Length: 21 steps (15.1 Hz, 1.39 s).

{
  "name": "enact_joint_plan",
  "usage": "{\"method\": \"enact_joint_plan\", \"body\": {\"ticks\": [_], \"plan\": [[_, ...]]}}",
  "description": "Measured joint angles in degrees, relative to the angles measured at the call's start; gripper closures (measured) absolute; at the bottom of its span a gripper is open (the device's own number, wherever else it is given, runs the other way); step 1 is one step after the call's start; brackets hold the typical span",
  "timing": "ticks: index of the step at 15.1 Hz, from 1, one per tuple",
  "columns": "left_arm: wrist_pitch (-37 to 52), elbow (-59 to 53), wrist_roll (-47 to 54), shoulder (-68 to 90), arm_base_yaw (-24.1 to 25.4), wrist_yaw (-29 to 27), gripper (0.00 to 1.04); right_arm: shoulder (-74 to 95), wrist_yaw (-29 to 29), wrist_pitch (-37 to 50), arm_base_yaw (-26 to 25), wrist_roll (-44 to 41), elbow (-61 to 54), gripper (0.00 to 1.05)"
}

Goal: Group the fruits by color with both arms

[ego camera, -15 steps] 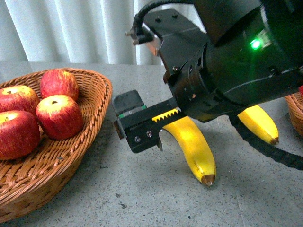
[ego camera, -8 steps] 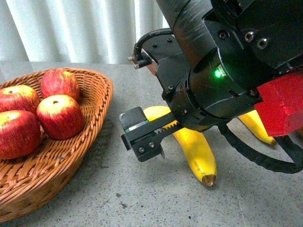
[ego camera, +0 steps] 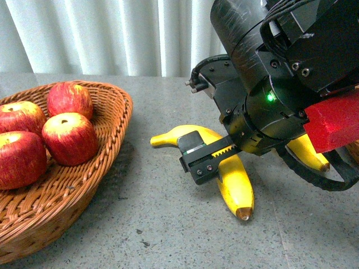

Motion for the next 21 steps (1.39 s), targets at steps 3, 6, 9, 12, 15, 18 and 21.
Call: {"method": "enact_joint_plan", "body": {"ticks": [3,6,9,12,15,18,21], "plan": [[0.0,0.0,0.0,0.0,0.0,0.0,0.07,0.0,-1.4,-0.7,0.09,-0.66,-0.48,0.17],[0.0,0.0,0.0,0.0,0.0,0.0,0.07,-1.03,-2.8,-1.29,0.37,-1.03,-0.48,0.68],[0.0,0.0,0.0,0.0,0.0,0.0,0.07,-4.04,-4.17,-1.6,-1.27,-1.01,1.2,0.69],[0.0,0.0,0.0,0.0,0.0,0.0,0.07,-9.57,-5.66,-1.42,-4.66,-1.03,3.39,0.69],[0.0,0.0,0.0,0.0,0.0,0.0,0.07,-14.47,-8.74,0.04,-10.8,-1.53,4.15,0.69],[0.0,0.0,0.0,0.0,0.0,0.0,0.07,-18.34,-11.8,2.49,-20.63,-4.2,0.11,0.69],[0.0,0.0,0.0,0.0,0.0,0.0,0.07,-21.59,-17.31,6.91,-32.09,-8.87,-7.89,0.69]]}}
